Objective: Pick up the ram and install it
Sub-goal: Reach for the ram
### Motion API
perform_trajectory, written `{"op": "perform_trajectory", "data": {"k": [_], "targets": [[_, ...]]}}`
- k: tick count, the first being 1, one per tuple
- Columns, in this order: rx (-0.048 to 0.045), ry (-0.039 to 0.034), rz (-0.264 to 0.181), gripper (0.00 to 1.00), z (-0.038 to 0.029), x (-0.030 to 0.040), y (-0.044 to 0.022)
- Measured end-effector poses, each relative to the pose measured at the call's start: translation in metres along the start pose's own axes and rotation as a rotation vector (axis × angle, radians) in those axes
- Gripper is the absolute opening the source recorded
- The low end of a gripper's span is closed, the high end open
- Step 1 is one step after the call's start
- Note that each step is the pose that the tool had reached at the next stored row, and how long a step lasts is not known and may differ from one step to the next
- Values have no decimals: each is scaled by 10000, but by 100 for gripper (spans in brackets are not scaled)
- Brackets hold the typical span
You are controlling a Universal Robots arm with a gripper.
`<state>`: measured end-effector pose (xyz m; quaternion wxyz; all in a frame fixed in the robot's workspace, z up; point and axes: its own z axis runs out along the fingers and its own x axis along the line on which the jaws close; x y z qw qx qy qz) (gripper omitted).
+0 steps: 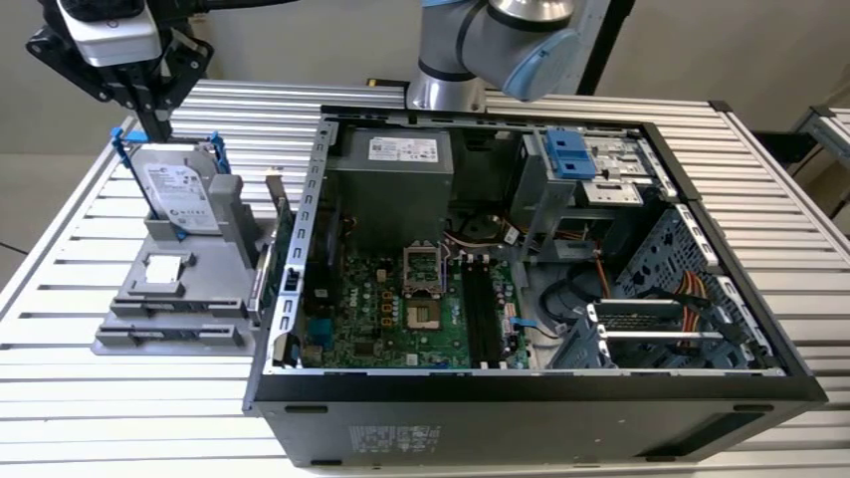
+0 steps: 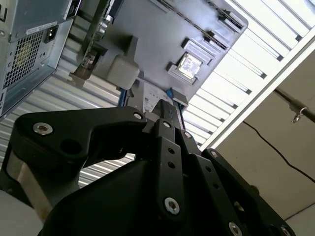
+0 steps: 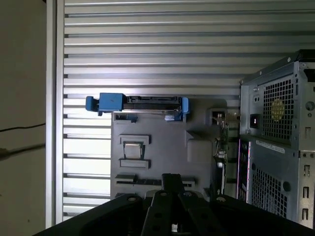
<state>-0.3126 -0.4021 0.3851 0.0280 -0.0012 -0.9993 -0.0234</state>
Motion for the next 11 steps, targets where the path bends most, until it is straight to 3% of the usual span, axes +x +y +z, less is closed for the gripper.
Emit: {"op": "perform_trajectory", "data": {"k": [11], "targets": [[6,6,-133,0,-1,12,-88]]}}
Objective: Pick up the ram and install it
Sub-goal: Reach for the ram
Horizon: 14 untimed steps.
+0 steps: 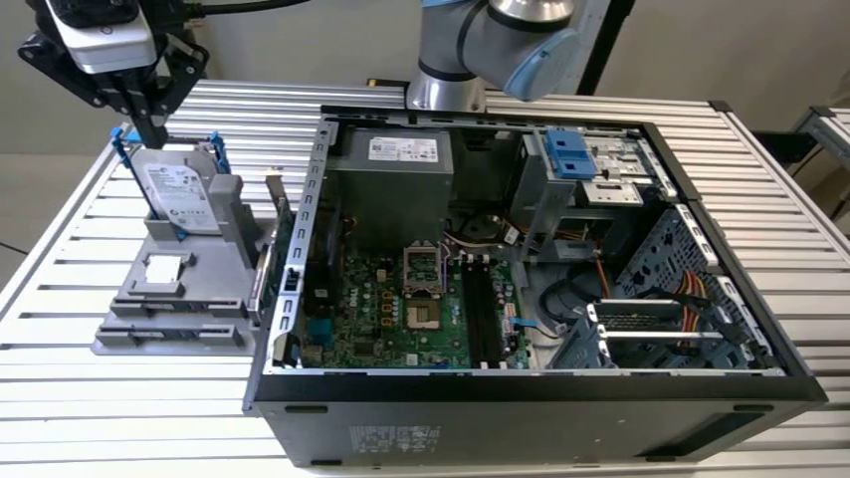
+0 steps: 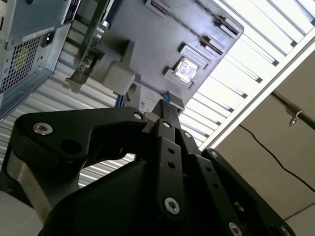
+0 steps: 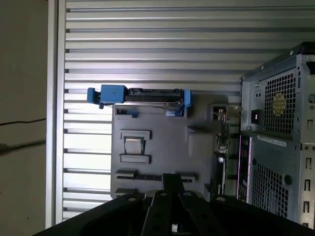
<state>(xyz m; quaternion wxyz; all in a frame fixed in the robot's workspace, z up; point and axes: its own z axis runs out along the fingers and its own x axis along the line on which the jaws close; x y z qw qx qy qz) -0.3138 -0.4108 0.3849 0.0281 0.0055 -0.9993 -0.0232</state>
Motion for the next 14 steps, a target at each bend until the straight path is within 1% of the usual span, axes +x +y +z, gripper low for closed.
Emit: {"op": "perform_trajectory", "data": {"k": [6,14], "targets": [[14,12,-236,0,-1,10,-41],[15,12,-258,0,-4,18,-116]]}}
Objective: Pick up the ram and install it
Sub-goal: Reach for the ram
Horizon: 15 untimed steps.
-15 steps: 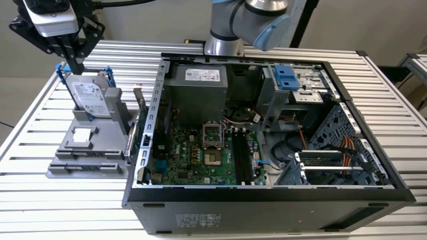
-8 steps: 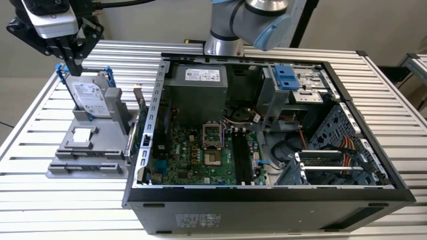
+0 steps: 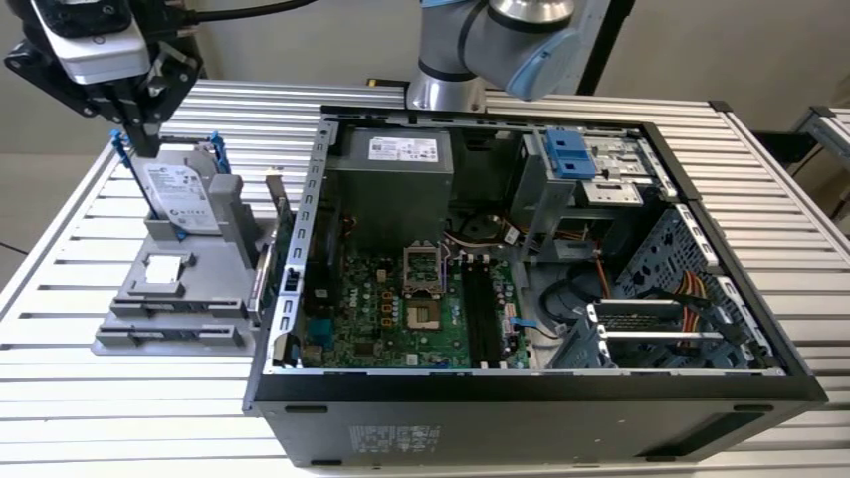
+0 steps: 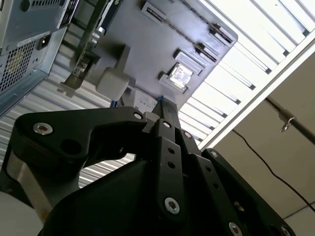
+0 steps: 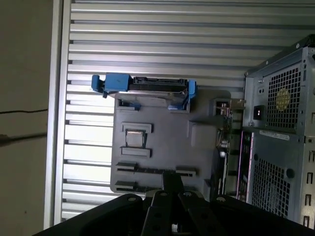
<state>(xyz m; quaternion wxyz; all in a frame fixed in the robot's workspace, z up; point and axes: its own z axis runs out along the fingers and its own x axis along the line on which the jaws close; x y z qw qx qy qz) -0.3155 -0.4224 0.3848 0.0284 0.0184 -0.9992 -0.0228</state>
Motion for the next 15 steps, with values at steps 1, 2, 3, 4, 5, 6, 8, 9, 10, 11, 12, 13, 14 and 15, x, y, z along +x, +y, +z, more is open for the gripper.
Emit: {"op": "perform_trajectory", "data": {"k": [1,2,3,4,5,6,8,9,10,11,12,13,14,15], "targets": [[0,0,-1,0,-1,0,-11],[1,1,-2,0,-1,1,-22],[1,1,-3,0,-2,1,-34],[1,1,-4,0,-2,2,-45],[1,1,-4,0,-3,3,-56],[1,1,-5,0,-3,4,-67],[1,2,-6,0,-5,5,-93],[1,1,-8,0,-5,6,-105],[1,1,-9,0,-5,7,-118],[0,1,-9,0,-6,8,-130],[1,1,-10,0,-6,9,-143],[1,1,-10,0,-7,10,-155],[1,1,-11,0,-7,11,-167],[1,1,-13,0,-8,12,-180]]}}
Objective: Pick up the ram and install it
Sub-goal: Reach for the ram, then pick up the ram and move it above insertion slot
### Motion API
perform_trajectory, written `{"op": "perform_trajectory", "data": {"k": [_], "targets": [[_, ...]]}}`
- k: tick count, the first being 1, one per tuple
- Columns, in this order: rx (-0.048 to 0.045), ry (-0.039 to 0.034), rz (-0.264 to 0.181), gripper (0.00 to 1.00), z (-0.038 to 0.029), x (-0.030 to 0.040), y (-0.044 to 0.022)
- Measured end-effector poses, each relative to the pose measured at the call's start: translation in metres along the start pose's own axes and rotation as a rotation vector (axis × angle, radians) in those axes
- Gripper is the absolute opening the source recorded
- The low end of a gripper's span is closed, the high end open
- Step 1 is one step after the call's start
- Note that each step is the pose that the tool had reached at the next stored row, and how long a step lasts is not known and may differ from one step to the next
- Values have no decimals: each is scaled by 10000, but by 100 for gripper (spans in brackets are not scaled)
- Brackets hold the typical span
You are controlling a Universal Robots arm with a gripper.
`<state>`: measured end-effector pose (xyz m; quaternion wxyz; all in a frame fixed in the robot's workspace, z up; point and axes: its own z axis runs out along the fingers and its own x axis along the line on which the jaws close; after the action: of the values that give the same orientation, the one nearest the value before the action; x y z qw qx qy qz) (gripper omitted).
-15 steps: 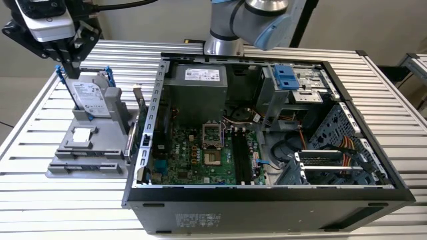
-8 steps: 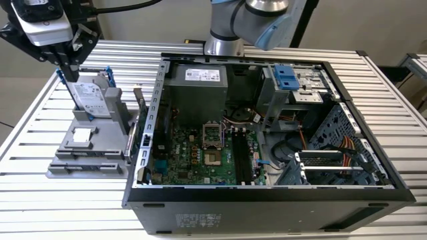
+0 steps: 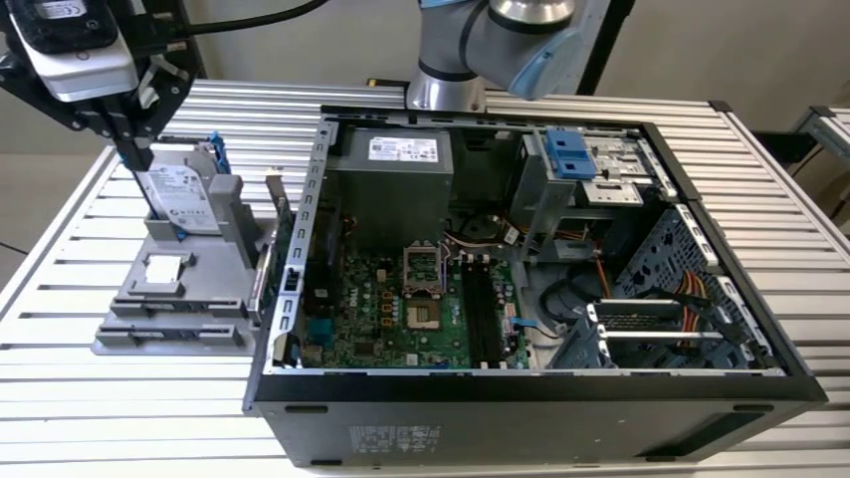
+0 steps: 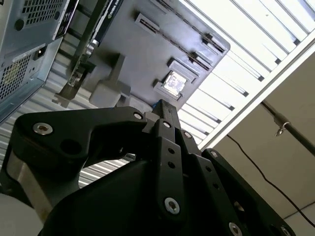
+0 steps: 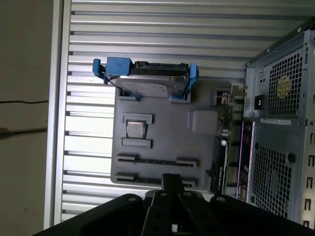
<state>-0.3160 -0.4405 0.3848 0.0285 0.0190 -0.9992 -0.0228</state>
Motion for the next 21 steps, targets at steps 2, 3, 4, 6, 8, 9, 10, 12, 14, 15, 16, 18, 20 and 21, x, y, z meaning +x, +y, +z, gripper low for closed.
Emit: {"op": "perform_trajectory", "data": {"k": [2,3,4,6,8,9,10,12,14,15,16,18,20,21], "targets": [[0,0,-1,0,-1,2,-27],[0,0,-3,0,-2,4,-41],[1,1,-3,0,-3,5,-55],[1,0,-6,0,-3,7,-83],[1,1,-10,0,-5,10,-113],[1,1,-12,0,-5,12,-125],[1,0,-14,0,-5,13,-137],[1,1,-16,0,-7,16,-161],[2,1,-19,0,-8,18,-185],[1,1,-20,0,-8,19,-196],[1,1,-21,0,-9,20,-206],[1,1,-21,0,-9,22,-218],[1,4,-21,0,-9,22,-221],[1,8,-21,0,-9,22,-221]]}}
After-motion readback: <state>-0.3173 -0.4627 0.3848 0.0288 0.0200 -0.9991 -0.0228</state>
